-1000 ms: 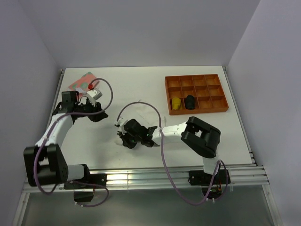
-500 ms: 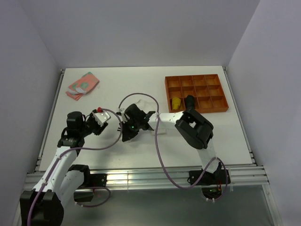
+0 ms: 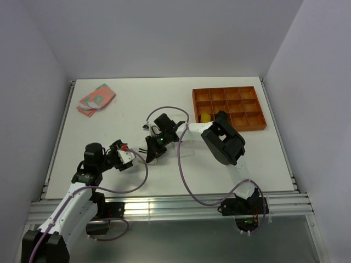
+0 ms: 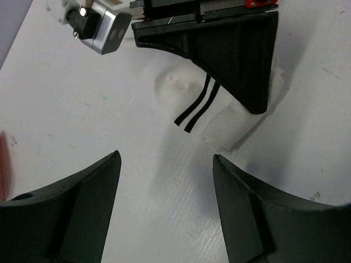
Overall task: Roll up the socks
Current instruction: Roll the sock at the center of the board.
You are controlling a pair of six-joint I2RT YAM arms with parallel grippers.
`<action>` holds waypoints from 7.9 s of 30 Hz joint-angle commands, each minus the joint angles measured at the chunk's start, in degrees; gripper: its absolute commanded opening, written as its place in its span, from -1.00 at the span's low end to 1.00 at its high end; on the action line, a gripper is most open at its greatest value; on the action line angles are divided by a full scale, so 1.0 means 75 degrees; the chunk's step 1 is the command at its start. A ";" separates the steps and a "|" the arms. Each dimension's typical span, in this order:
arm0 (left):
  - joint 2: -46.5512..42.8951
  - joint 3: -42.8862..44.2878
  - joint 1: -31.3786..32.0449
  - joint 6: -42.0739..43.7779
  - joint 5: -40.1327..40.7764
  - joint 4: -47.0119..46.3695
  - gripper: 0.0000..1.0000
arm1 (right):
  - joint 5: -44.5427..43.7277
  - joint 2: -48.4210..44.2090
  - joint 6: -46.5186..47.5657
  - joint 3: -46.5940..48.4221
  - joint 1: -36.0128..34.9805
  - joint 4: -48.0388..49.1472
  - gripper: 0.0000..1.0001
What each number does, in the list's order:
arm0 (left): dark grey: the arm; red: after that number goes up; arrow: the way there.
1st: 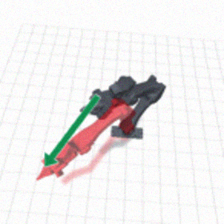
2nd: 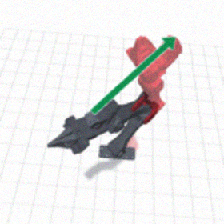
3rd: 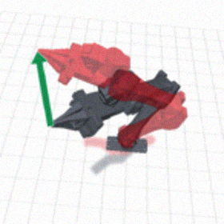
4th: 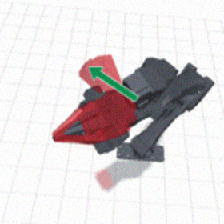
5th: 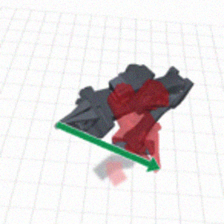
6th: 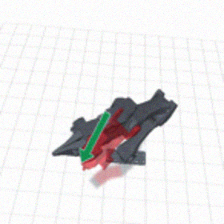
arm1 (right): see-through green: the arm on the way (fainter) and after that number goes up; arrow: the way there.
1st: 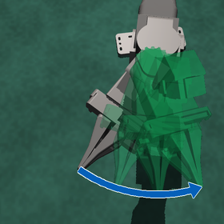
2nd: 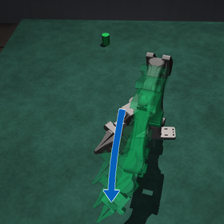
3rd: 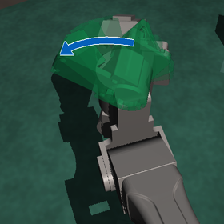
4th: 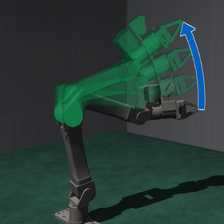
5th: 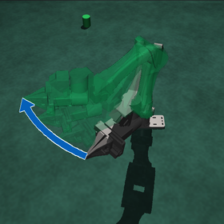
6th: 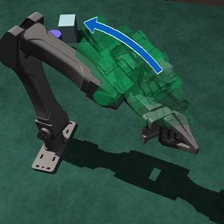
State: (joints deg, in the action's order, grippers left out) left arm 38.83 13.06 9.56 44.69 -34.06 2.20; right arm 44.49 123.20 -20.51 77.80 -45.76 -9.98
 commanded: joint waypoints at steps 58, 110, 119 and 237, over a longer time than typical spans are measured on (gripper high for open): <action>0.2955 -0.0078 0.2756 0.1998 0.0253 -0.1407 0.24 | 0.1064 0.0144 0.0532 -0.0388 0.0429 -0.1060 -0.84; 0.6154 0.3800 0.2032 0.1388 -0.2019 0.4487 -0.99 | -0.3622 -0.2878 -0.1483 -0.2744 0.0277 0.0826 0.10; 0.7548 0.4996 0.1022 0.2044 -0.2676 0.6209 -0.99 | -0.4781 -0.4343 -0.1648 -0.4441 0.0125 0.2021 0.08; 0.3038 0.2104 -0.0434 0.0651 -0.0942 0.0480 0.23 | 0.0031 0.1105 0.1575 0.2201 -0.0075 -0.3591 -0.78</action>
State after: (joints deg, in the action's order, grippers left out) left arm 63.68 31.14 2.55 45.95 -42.06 8.45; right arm 41.01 128.40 -8.27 93.86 -47.27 -32.80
